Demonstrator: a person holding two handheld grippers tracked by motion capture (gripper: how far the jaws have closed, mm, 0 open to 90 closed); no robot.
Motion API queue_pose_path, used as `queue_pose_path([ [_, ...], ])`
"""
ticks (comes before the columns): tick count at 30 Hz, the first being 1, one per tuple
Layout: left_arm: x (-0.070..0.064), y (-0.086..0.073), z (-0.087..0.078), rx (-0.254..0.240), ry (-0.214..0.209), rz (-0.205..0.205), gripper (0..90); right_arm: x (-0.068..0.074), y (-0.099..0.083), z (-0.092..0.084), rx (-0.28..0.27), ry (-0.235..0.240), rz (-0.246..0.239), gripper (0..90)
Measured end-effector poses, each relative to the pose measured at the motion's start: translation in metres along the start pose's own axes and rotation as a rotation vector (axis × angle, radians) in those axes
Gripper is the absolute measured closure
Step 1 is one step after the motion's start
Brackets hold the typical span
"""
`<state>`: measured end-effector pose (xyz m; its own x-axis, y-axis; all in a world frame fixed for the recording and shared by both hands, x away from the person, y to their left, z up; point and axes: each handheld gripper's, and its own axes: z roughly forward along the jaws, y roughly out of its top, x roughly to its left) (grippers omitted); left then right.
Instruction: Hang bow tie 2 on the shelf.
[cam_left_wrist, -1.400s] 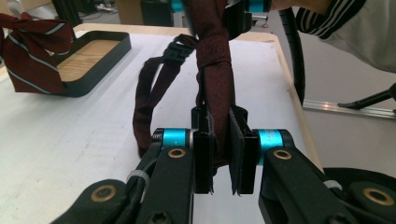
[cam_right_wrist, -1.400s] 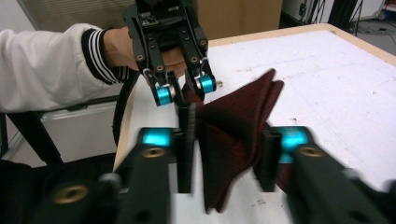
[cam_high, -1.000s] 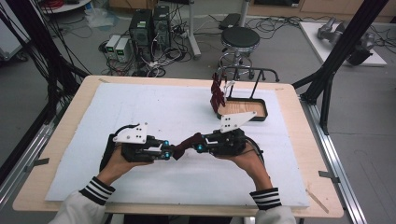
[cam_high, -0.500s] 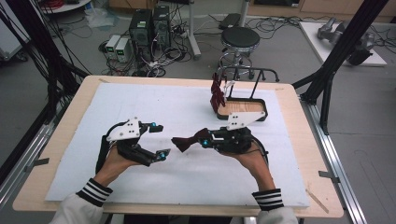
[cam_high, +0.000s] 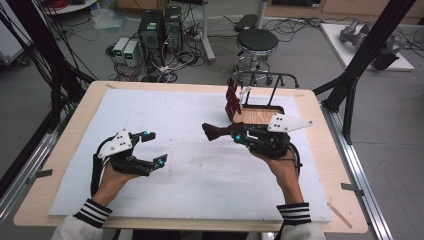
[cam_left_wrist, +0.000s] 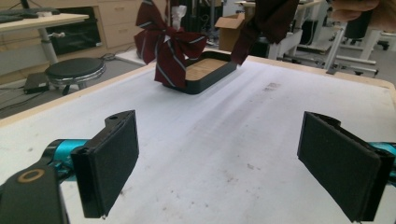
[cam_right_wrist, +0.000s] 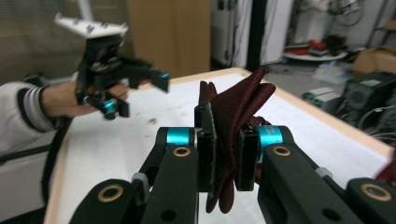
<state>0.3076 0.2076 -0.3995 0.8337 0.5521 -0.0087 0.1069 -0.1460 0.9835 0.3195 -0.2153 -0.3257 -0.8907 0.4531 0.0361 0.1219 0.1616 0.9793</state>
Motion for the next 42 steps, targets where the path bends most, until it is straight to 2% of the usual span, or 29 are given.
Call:
queue_pose_path([
  [6, 0.004, -0.011, -0.011, -0.013, 0.048, -0.005, 13.1, -0.007, 0.003, -0.013, -0.060, -0.103, -0.003, 83.1],
  [10, 0.005, -0.016, -0.019, -0.030, 0.065, 0.001, 13.1, -0.012, 0.005, -0.022, -0.095, -0.174, 0.001, 83.1],
  [14, 0.007, -0.020, -0.024, -0.037, 0.080, -0.005, 13.1, -0.018, 0.007, -0.029, -0.107, -0.210, 0.000, 83.0],
  [18, 0.007, -0.024, -0.028, -0.043, 0.085, -0.005, 13.1, -0.024, 0.011, -0.035, -0.116, -0.247, -0.007, 83.1],
  [28, 0.010, -0.031, -0.035, -0.053, 0.110, -0.017, 13.2, -0.040, 0.018, -0.049, -0.156, -0.395, -0.022, 83.0],
  [32, 0.010, -0.033, -0.035, -0.059, 0.118, -0.016, 13.2, -0.046, 0.020, -0.057, -0.174, -0.447, -0.013, 83.1],
  [37, 0.011, -0.035, -0.034, -0.057, 0.119, -0.010, 13.2, -0.054, 0.023, -0.066, -0.200, -0.521, -0.034, 83.0],
  [42, 0.011, -0.036, -0.034, -0.064, 0.121, -0.006, 13.2, -0.059, 0.027, -0.071, -0.216, -0.566, -0.031, 83.0],
])
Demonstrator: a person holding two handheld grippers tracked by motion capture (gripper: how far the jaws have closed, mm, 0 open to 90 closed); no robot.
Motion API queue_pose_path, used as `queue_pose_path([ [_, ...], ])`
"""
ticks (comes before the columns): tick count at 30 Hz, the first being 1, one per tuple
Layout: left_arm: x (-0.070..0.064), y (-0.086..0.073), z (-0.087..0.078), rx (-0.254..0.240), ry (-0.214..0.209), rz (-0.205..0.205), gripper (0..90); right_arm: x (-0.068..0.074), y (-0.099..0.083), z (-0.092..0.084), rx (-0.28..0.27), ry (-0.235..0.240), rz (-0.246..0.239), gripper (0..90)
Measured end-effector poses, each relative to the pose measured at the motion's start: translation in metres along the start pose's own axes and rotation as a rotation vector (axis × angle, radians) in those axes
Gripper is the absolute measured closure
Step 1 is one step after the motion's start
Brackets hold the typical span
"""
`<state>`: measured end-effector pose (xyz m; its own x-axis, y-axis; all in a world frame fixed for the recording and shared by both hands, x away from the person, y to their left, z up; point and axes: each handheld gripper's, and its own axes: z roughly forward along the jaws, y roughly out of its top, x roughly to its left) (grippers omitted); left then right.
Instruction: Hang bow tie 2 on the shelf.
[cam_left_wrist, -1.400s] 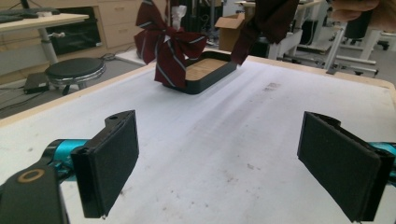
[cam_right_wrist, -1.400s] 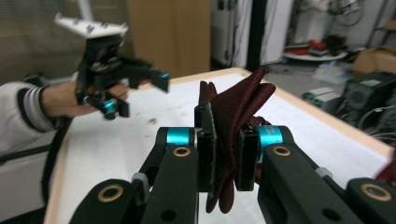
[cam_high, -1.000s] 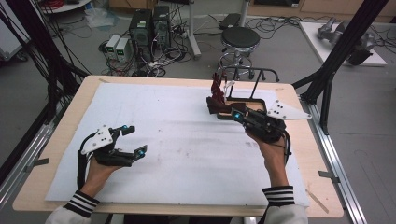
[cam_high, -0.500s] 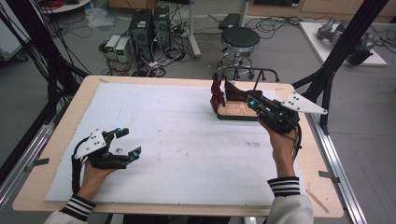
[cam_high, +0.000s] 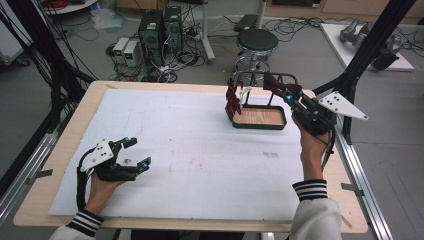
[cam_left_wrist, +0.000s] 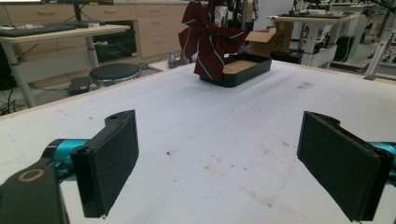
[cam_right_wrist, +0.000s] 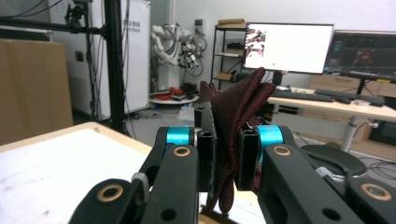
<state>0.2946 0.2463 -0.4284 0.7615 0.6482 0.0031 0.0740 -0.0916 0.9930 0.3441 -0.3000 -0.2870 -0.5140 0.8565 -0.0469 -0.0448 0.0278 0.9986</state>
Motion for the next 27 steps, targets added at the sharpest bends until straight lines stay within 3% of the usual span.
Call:
queue_pose_path([
  [11, 0.001, -0.002, 0.001, -0.003, 0.002, -0.001, 13.2, -0.019, 0.007, -0.005, -0.038, -0.081, 0.003, 83.0],
  [27, 0.000, -0.002, 0.002, -0.005, 0.004, -0.002, 13.2, -0.042, -0.005, 0.004, -0.020, -0.116, 0.075, 83.0],
])
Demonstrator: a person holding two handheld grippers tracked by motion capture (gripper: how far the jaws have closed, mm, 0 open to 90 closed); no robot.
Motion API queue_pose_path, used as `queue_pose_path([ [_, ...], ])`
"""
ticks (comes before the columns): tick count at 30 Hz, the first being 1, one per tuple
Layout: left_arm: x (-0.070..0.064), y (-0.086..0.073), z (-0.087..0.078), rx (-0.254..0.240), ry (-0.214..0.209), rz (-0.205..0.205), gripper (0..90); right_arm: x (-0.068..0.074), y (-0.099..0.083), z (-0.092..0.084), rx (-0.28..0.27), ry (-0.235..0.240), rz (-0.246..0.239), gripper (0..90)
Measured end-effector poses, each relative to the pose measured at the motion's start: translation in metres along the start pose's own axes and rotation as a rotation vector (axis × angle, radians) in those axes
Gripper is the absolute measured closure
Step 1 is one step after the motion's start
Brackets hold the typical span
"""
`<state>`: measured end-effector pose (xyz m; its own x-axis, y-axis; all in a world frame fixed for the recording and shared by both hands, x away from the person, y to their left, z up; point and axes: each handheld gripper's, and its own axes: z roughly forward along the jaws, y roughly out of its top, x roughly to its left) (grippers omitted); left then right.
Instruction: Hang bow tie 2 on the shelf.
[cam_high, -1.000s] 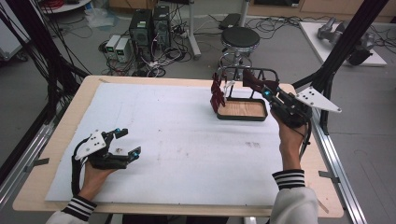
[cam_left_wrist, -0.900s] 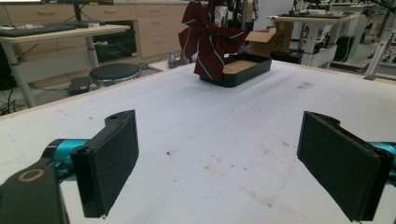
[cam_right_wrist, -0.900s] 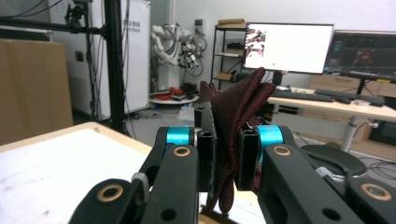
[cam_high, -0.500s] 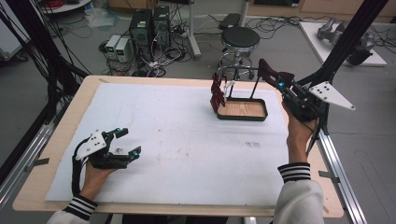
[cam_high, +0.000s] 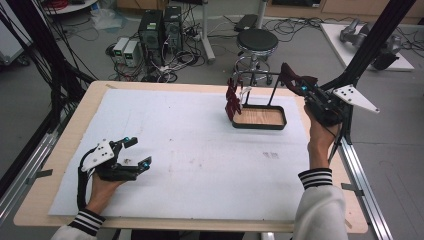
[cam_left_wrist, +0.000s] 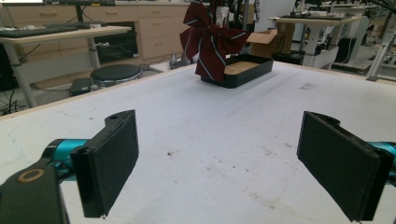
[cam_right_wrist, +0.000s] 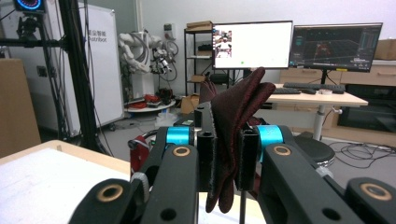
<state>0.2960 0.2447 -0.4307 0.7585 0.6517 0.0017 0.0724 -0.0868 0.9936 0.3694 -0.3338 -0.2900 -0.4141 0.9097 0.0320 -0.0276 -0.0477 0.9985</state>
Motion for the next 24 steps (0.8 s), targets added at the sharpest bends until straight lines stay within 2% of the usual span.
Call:
queue_pose_path([
  [1, 0.000, 0.000, 0.000, -0.001, 0.000, 0.000, 13.2, -0.001, 0.000, -0.001, -0.002, 0.000, 0.008, 82.9],
  [9, -0.001, 0.000, 0.002, -0.011, -0.002, 0.002, 13.2, -0.005, 0.008, -0.005, -0.038, -0.005, -0.013, 82.9],
  [12, -0.002, 0.000, 0.003, -0.012, -0.006, -0.001, 13.2, -0.007, 0.011, -0.005, -0.051, -0.017, -0.033, 82.9],
  [15, -0.002, 0.000, 0.003, -0.012, -0.011, 0.002, 13.2, -0.009, 0.009, -0.004, -0.063, -0.031, -0.032, 82.8],
  [24, -0.001, 0.000, 0.002, -0.014, -0.008, 0.000, 13.2, -0.017, 0.001, 0.008, -0.048, -0.072, -0.033, 82.8],
])
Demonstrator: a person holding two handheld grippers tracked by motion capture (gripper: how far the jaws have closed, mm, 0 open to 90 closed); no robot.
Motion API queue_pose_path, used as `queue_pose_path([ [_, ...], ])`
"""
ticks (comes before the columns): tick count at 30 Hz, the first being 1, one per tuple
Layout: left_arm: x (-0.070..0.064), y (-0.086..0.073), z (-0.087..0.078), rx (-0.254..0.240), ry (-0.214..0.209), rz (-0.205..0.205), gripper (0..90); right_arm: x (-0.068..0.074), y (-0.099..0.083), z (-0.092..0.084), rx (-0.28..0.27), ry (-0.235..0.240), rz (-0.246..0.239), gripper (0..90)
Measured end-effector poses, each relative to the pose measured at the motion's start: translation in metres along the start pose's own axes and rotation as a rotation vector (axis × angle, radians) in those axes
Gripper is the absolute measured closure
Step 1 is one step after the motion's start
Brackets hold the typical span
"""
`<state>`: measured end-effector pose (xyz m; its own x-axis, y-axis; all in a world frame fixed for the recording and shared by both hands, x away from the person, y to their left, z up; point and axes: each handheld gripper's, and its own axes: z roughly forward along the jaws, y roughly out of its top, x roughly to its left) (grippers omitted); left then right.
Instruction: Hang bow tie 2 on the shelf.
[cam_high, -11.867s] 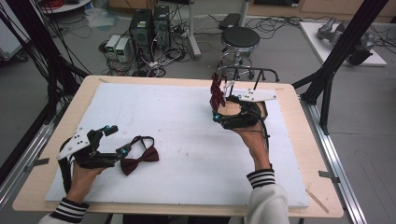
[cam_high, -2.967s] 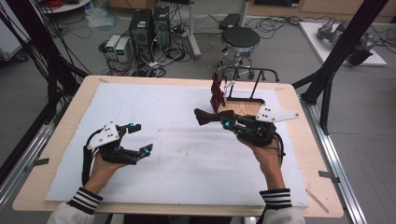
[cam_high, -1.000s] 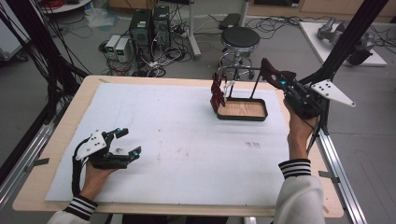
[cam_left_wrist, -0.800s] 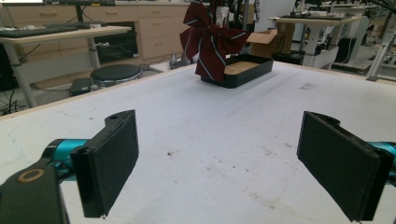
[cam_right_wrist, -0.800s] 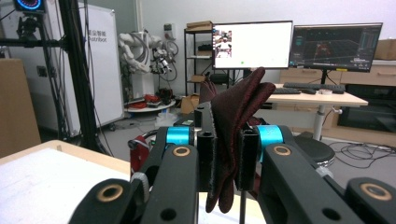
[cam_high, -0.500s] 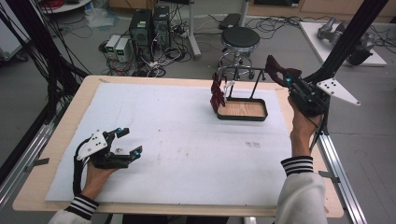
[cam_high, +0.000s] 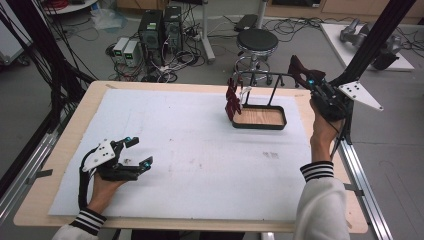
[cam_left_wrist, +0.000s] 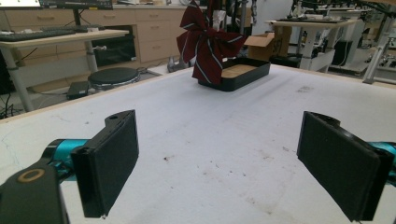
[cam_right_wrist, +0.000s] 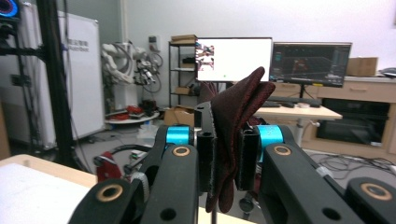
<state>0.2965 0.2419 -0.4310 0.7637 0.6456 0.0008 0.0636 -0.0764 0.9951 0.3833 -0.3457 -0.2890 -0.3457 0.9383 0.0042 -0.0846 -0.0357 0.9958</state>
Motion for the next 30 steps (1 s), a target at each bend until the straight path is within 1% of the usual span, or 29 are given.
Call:
queue_pose_path([
  [3, 0.000, 0.000, 0.000, -0.002, 0.003, 0.002, 13.2, -0.002, -0.004, 0.004, 0.023, -0.003, 0.003, 82.8],
  [7, 0.000, 0.000, 0.001, -0.002, 0.001, 0.000, 13.2, -0.001, -0.006, 0.006, 0.048, -0.002, 0.008, 82.8],
  [11, -0.001, 0.000, 0.001, -0.007, -0.001, -0.001, 13.3, -0.002, -0.010, 0.007, 0.090, -0.013, 0.030, 82.7],
  [13, -0.001, 0.000, 0.001, -0.007, -0.002, 0.000, 13.3, -0.003, -0.013, 0.007, 0.119, -0.011, 0.044, 82.7],
  [15, -0.001, 0.000, 0.002, -0.006, -0.005, 0.001, 13.3, -0.003, -0.017, 0.007, 0.140, -0.019, 0.041, 82.6],
  [16, -0.001, 0.000, 0.002, -0.006, -0.006, 0.000, 13.3, -0.003, -0.019, 0.006, 0.147, -0.021, 0.053, 82.6],
  [20, -0.002, 0.000, 0.002, -0.005, -0.008, 0.002, 13.3, -0.005, -0.023, 0.004, 0.163, -0.049, 0.075, 82.5],
  [21, -0.002, 0.000, 0.002, -0.007, -0.009, 0.000, 13.3, -0.005, -0.024, 0.003, 0.179, -0.056, 0.078, 82.5],
  [23, -0.002, 0.000, 0.003, -0.006, -0.010, 0.003, 13.3, -0.006, -0.026, 0.003, 0.184, -0.049, 0.096, 82.5],
  [27, -0.003, 0.000, 0.004, -0.011, -0.010, 0.000, 13.3, -0.005, -0.031, 0.003, 0.216, -0.038, 0.088, 82.5],
  [29, -0.003, 0.000, 0.004, -0.010, -0.012, 0.003, 13.4, -0.005, -0.034, 0.005, 0.239, -0.029, 0.093, 82.4],
  [30, -0.004, 0.000, 0.004, -0.009, -0.012, 0.004, 13.4, -0.004, -0.035, 0.005, 0.248, -0.032, 0.088, 82.3],
])
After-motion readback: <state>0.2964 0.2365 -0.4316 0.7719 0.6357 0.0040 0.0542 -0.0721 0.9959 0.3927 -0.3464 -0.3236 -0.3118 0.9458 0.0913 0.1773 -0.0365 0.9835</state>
